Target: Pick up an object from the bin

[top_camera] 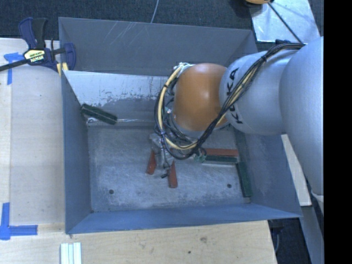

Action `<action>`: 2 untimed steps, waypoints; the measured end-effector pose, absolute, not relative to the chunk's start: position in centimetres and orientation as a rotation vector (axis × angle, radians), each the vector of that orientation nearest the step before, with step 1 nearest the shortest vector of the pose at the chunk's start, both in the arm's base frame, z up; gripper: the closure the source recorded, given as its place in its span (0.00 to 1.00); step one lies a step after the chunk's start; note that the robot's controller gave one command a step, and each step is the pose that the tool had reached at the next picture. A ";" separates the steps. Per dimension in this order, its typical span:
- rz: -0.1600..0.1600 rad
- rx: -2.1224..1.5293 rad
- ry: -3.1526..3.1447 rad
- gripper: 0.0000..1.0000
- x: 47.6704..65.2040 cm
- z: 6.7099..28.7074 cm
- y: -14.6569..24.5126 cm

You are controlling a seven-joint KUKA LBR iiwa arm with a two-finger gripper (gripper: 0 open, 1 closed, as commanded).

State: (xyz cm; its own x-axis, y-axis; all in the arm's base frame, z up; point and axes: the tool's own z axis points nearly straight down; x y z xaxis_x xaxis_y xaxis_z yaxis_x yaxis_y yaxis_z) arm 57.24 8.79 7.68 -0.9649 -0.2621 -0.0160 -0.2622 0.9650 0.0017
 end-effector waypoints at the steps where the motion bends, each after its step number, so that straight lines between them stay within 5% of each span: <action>1: 0.001 -0.316 3.122 1.00 54.4 19.6 9.2; 2: 0.001 -0.314 3.123 0.00 54.4 19.6 9.2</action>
Offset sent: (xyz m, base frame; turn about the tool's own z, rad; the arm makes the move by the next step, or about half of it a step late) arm 0.0000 0.0000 0.0000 0.0000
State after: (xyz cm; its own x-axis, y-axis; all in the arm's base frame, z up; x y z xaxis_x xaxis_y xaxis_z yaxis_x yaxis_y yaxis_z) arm 54.36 9.20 19.57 -0.9800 -0.1988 -0.0032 -0.1988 0.9800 0.0004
